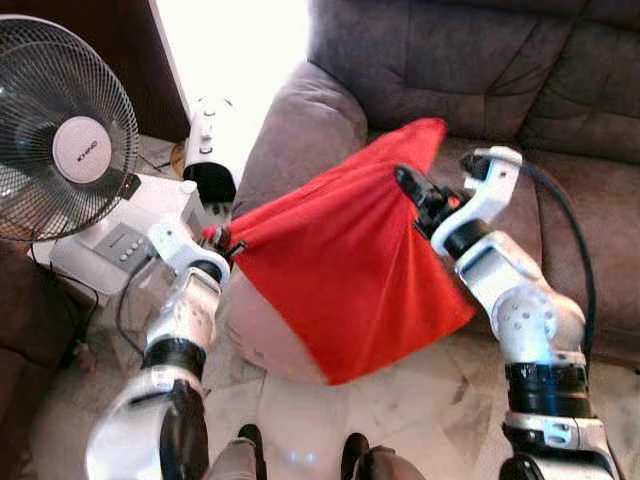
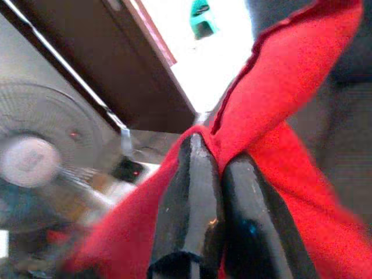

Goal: Move the pillow to the sofa from floor

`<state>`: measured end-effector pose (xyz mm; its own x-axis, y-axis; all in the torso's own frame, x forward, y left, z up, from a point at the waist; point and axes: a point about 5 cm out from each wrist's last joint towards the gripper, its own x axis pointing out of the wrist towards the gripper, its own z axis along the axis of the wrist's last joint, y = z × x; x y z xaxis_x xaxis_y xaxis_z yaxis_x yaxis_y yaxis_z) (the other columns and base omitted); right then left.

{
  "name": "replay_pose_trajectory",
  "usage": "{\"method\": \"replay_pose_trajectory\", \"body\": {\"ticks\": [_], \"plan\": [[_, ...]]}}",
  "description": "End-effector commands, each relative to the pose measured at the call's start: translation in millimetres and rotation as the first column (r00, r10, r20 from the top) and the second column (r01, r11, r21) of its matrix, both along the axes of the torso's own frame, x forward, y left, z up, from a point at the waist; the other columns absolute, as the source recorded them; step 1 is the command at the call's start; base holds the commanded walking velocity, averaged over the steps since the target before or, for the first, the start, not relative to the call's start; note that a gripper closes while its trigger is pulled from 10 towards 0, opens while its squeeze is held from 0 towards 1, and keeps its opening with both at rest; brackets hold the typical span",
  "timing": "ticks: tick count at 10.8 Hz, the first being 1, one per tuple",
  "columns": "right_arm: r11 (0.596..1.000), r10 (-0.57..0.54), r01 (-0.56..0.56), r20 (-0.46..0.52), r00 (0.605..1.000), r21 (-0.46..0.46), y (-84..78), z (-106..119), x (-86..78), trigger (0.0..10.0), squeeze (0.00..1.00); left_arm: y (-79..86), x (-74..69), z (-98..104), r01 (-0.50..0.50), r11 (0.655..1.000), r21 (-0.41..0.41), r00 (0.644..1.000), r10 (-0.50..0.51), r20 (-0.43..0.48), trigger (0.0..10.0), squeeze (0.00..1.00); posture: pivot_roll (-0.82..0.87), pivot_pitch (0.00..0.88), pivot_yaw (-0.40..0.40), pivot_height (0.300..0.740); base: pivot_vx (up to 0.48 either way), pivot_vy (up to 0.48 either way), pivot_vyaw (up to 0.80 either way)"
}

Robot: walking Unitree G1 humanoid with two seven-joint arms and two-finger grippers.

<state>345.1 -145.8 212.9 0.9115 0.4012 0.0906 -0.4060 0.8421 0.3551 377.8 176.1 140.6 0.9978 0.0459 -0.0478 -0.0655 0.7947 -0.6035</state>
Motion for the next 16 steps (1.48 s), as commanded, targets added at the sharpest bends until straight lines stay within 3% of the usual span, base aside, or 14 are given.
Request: {"method": "replay_pose_trajectory", "body": {"ticks": [1, 2, 3, 4, 7, 10, 11, 12, 13, 15, 16], "plan": [[0.998, -0.024, 0.028, 0.061, 0.998, -0.057, 0.1, 3.3, -2.1, 10.0, 0.00, 4.7, -2.0, 15.1, -0.027, 0.997, 0.067, 0.998, 0.023, 0.065, 10.0, 0.00, 0.05, 0.201, -0.044, 0.740, 0.000, 0.000, 0.00], [0.988, -0.109, 0.119, 0.095, 0.989, -0.099, -3.9, -5.4, -7.2, 10.0, 0.00, 4.8, -12.4, 28.2, -0.063, 0.987, 0.145, 0.991, 0.044, 0.128, 10.0, 0.00, 0.06, 0.189, -0.038, 0.740, 0.000, 0.000, 0.00], [0.962, -0.140, 0.170, 0.150, 0.979, -0.215, -6.7, -15.2, -13.6, 10.0, 0.00, 1.2, -21.1, 37.2, -0.068, 0.968, 0.241, 0.983, 0.024, 0.180, 10.0, 0.00, 0.06, 0.180, -0.036, 0.740, 0.000, 0.000, 0.00], [0.945, -0.191, 0.223, 0.148, 0.970, -0.239, -13.1, -27.9, -18.8, 10.0, 0.00, -1.4, -28.0, 40.7, -0.053, 0.936, 0.349, 0.980, -0.018, 0.199, 10.0, 0.00, 0.07, 0.166, -0.030, 0.740, 0.000, 0.000, 0.00], [0.889, -0.306, 0.369, 0.248, 0.919, -0.271, -25.0, -31.9, -24.3, 10.0, 0.00, 2.0, -38.5, 49.1, -0.095, 0.887, 0.452, 0.974, -0.011, 0.226, 10.0, 0.00, 0.08, 0.132, -0.022, 0.740, 0.000, 0.000, 0.00], [0.864, -0.373, 0.441, 0.279, 0.885, -0.243, -22.0, -43.0, -41.9, 10.0, 0.00, -4.4, -64.3, 43.7, -0.132, 0.854, 0.504, 0.966, -0.004, 0.259, 10.0, 0.00, 0.08, 0.102, -0.016, 0.740, 0.000, 0.000, 0.00], [0.859, -0.359, 0.436, 0.293, 0.886, -0.267, -19.2, -47.8, -46.0, 10.0, 0.00, -6.6, -72.0, 44.4, -0.159, 0.812, 0.562, 0.958, -0.012, 0.288, 10.0, 0.00, 0.08, 0.093, -0.015, 0.740, 0.000, 0.000, 0.00], [0.854, -0.365, 0.442, 0.291, 0.885, -0.274, -21.3, -51.9, -47.9, 10.0, 0.00, -4.4, -74.4, 42.5, -0.175, 0.805, 0.567, 0.958, 0.005, 0.288, 10.0, 0.00, 0.08, 0.087, -0.014, 0.740, 0.000, 0.000, 0.00], [0.842, -0.380, 0.456, 0.283, 0.881, -0.289, -29.4, -57.4, -48.8, 10.0, 0.00, 1.7, -75.5, 39.6, -0.194, 0.763, 0.617, 0.961, 0.021, 0.276, 10.0, 0.00, 0.08, 0.081, -0.010, 0.740, 0.000, 0.000, 0.00], [0.834, -0.411, 0.479, 0.269, 0.871, -0.276, -36.1, -60.8, -45.2, 10.0, 0.00, 15.5, -73.2, 34.8, -0.226, 0.753, 0.618, 0.963, 0.075, 0.260, 10.0, 0.00, 0.08, 0.088, -0.011, 0.740, 0.000, 0.000, 0.00], [0.843, -0.400, 0.464, 0.260, 0.879, -0.272, -32.5, -61.6, -44.1, 10.0, 0.00, 21.3, -72.4, 33.5, -0.243, 0.768, 0.593, 0.960, 0.104, 0.258, 10.0, 0.00, 0.07, 0.098, -0.013, 0.740, 0.000, 0.000, 0.00]]}}
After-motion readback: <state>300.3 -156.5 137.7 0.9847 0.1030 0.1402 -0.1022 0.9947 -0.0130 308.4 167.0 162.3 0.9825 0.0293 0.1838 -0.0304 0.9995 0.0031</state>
